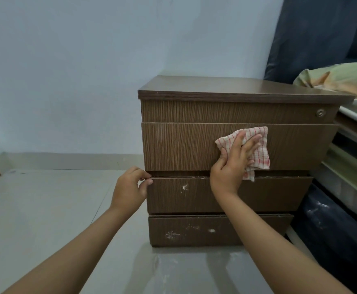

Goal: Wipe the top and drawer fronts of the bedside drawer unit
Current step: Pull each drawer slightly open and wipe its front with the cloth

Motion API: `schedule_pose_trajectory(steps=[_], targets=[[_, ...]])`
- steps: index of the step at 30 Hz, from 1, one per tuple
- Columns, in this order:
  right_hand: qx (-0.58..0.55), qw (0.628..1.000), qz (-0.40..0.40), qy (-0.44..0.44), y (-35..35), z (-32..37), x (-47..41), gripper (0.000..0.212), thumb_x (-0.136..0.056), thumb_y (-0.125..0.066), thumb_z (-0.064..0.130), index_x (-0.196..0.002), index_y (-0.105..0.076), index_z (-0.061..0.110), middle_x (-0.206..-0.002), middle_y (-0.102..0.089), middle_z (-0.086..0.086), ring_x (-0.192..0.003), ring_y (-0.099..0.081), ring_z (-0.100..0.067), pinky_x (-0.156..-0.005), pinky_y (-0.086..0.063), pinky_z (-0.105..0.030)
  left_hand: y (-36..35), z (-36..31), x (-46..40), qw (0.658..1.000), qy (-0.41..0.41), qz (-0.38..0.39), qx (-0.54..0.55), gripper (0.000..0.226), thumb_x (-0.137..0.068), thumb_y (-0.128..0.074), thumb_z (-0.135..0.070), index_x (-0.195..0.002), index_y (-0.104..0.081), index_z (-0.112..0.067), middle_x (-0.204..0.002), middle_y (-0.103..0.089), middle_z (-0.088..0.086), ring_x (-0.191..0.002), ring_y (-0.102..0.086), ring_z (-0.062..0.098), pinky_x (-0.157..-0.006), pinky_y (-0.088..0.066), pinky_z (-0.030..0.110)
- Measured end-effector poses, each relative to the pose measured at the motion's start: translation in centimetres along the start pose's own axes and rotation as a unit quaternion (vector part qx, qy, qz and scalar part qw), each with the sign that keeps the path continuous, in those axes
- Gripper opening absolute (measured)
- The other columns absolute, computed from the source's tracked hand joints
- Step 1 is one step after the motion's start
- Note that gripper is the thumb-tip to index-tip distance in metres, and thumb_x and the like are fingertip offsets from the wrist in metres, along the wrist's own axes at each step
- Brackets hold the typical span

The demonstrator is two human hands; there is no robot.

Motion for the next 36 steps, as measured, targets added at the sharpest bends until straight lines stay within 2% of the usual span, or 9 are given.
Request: schedule_pose_trajectory(steps=[5, 8, 12, 15, 20, 24, 28, 31, 36], targets=[[-0.009, 1.000, -0.002, -0.009, 0.0, 0.0, 0.0, 0.062, -0.097, -0.038, 0.010, -0.148, -0.004, 0.019, -0.155, 0.014, -0.010, -0.143, 0.014, -0.028, -0.111, 0.005, -0.051, 0.3, -0.1, 0.0, 1.000, 0.004, 0.008, 0.008, 0.007, -0.076, -0.072, -0.005, -0.083, -0.069, -0.006, -0.079, -0.063, 0.003, -0.073, -0.058, 0.015, -0.069, -0.051, 0.029], [-0.031, 0.999, 0.001, -0.018, 0.2, 0.4, 0.0, 0.061, -0.097, -0.038, 0.007, -0.148, -0.006, 0.016, -0.156, 0.012, -0.013, -0.143, 0.015, -0.027, -0.113, 0.005, -0.049, 0.8, -0.3, 0.3, 1.000, -0.003, 0.021, 0.006, 0.008, -0.075, -0.073, -0.005, -0.082, -0.069, -0.008, -0.077, -0.062, 0.001, -0.072, -0.057, 0.015, -0.068, -0.052, 0.030], [-0.054, 0.998, 0.009, -0.032, 1.3, 1.4, 0.0, 0.058, -0.097, -0.038, 0.005, -0.148, -0.011, 0.012, -0.156, 0.010, -0.016, -0.144, 0.013, -0.026, -0.117, 0.003, -0.039, 1.4, -0.5, 0.9, 0.999, -0.014, 0.040, 0.008, 0.008, -0.076, -0.073, -0.006, -0.082, -0.070, -0.008, -0.077, -0.062, 0.000, -0.071, -0.056, 0.012, -0.067, -0.051, 0.024], [-0.075, 0.995, 0.017, -0.059, 2.4, 2.4, 0.7, 0.058, -0.097, -0.039, 0.004, -0.149, -0.013, 0.014, -0.158, 0.007, -0.010, -0.144, 0.009, -0.018, -0.118, -0.001, -0.032, 1.6, -0.3, 1.0, 0.999, -0.002, 0.047, 0.017, 0.009, -0.076, -0.072, -0.005, -0.084, -0.071, -0.010, -0.076, -0.062, -0.002, -0.070, -0.055, 0.005, -0.063, -0.044, 0.013], [-0.107, 0.978, 0.073, -0.162, 2.2, 3.7, 6.2, 0.055, -0.099, -0.037, 0.014, -0.148, -0.016, 0.026, -0.158, 0.000, 0.003, -0.144, 0.003, -0.011, -0.118, -0.015, -0.040, 1.5, 0.3, 0.7, 0.997, 0.041, 0.056, 0.034, 0.009, -0.076, -0.074, -0.011, -0.085, -0.072, -0.014, -0.074, -0.062, -0.008, -0.070, -0.057, 0.000, -0.060, -0.038, 0.008], [-0.099, 0.976, 0.127, -0.149, -0.9, 5.3, 9.6, 0.054, -0.099, -0.036, 0.012, -0.149, -0.016, 0.022, -0.158, 0.004, 0.000, -0.143, 0.010, -0.010, -0.119, -0.007, -0.033, 1.6, 0.6, 0.5, 0.993, 0.077, 0.069, 0.055, 0.008, -0.075, -0.075, -0.014, -0.080, -0.071, -0.019, -0.072, -0.062, -0.013, -0.070, -0.058, -0.002, -0.056, -0.036, 0.005], [-0.035, 0.968, 0.168, -0.183, -4.5, 5.5, 10.7, 0.055, -0.099, -0.033, 0.011, -0.148, -0.011, 0.016, -0.157, 0.015, -0.006, -0.140, 0.023, -0.017, -0.117, 0.000, -0.044, 1.5, 0.6, 0.4, 0.990, 0.097, 0.078, 0.068, 0.008, -0.074, -0.075, -0.011, -0.078, -0.071, -0.017, -0.072, -0.064, -0.010, -0.070, -0.058, 0.001, -0.054, -0.038, 0.004], [0.028, 0.971, 0.158, -0.180, -6.1, 5.3, 11.1, 0.058, -0.097, -0.033, 0.010, -0.149, -0.006, 0.015, -0.154, 0.025, -0.007, -0.134, 0.033, -0.017, -0.113, 0.006, -0.048, 1.6, 0.6, 0.4, 0.989, 0.102, 0.079, 0.073, 0.011, -0.074, -0.075, -0.010, -0.076, -0.070, -0.019, -0.072, -0.065, -0.008, -0.070, -0.059, 0.003, -0.054, -0.038, 0.005], [0.100, 0.972, 0.114, -0.178, -6.7, 4.7, 12.0, 0.057, -0.097, -0.033, 0.030, -0.149, -0.010, 0.021, -0.153, 0.025, 0.000, -0.135, 0.033, -0.013, -0.104, 0.019, -0.051, 1.6, 0.5, 0.4, 0.990, 0.093, 0.080, 0.072, 0.011, -0.074, -0.075, -0.010, -0.077, -0.070, -0.019, -0.072, -0.066, -0.007, -0.072, -0.061, 0.005, -0.057, -0.040, 0.006]])
Point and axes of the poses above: each hand's wrist, its own x-axis away from the middle knuckle, its own y-axis out of the back of the hand, z = x × y, the point moved 5 cm from there along -x, towards the middle knuckle
